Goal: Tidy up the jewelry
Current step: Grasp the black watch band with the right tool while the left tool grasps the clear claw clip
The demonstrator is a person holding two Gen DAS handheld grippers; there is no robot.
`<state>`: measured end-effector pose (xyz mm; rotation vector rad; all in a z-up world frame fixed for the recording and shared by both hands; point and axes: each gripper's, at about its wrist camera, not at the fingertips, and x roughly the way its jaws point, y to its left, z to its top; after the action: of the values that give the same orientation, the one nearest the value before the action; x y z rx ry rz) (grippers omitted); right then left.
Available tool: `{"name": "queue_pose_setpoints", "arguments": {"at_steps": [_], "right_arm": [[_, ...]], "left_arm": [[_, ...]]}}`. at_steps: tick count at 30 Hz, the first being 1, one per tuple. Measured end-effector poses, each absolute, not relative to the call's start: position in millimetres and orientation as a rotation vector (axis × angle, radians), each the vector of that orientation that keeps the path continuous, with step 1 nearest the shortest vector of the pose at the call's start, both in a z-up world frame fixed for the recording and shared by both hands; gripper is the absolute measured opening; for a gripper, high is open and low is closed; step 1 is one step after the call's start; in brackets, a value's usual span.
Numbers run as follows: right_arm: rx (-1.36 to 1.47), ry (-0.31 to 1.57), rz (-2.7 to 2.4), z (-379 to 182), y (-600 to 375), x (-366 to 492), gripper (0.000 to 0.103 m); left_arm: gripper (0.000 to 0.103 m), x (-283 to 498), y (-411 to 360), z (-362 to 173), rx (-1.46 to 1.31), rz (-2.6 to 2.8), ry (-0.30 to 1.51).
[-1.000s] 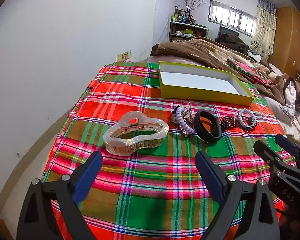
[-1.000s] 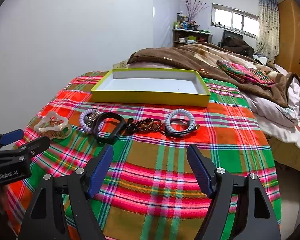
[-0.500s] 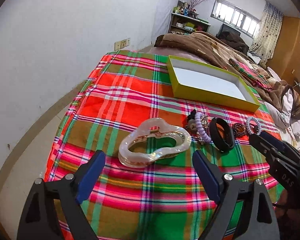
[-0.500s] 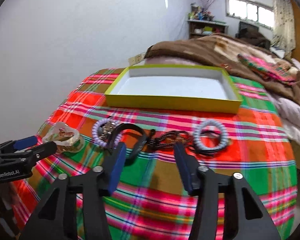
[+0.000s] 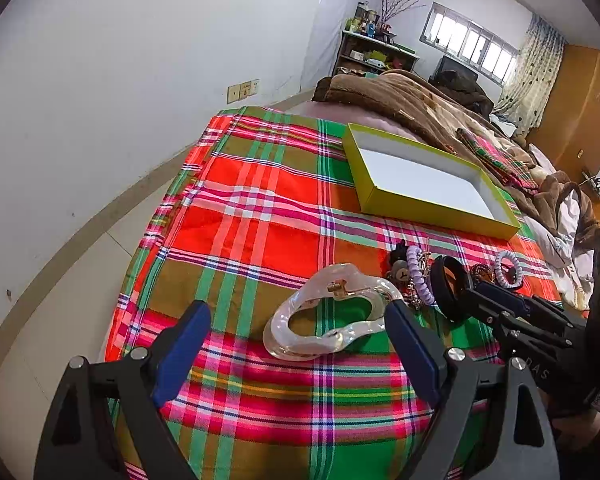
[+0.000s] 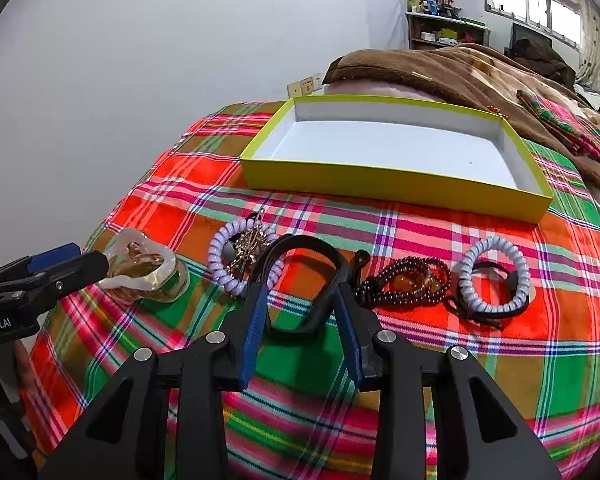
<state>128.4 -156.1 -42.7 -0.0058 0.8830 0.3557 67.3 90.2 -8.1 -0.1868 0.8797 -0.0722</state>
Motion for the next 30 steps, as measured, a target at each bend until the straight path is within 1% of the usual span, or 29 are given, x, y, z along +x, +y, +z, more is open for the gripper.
{"name": "queue_pose_setpoints", "arguments": {"at_steps": [2,4,7,9,22,30], "right_arm": [[-0.013,0.883,0.346,-42.5,-154.5,130.8,0.034],[-0.032,0.877,0.330,-42.2,-151.3,132.7,0.028],[-0.039,0.879,0.328,-42.0,-151.1,134.2,0.026],[-0.017,0.886,0.340,-40.9,-154.6,131.5,0.022],[-0.056,0.967,0.292,-50.3,-154.3,142.6,0.022],[-0.100,0.969,0.286,-55.7,-149.8,147.9,0.022]], "left_arm": [[0.090,70.3,91.0,-9.8,-0.185,-0.067,0.886],[0.090,72.0,91.1,-11.6,-0.187,-0.072,0.893],[0.090,75.4,90.3,-12.9,-0.180,-0.077,0.900],[0.090,77.9,89.2,-13.5,-0.171,-0.079,0.903],[0.090,92.6,90.3,-25.5,-0.130,-0.057,0.950],[0.090,98.3,86.3,-27.7,-0.106,-0.071,0.966]]}}
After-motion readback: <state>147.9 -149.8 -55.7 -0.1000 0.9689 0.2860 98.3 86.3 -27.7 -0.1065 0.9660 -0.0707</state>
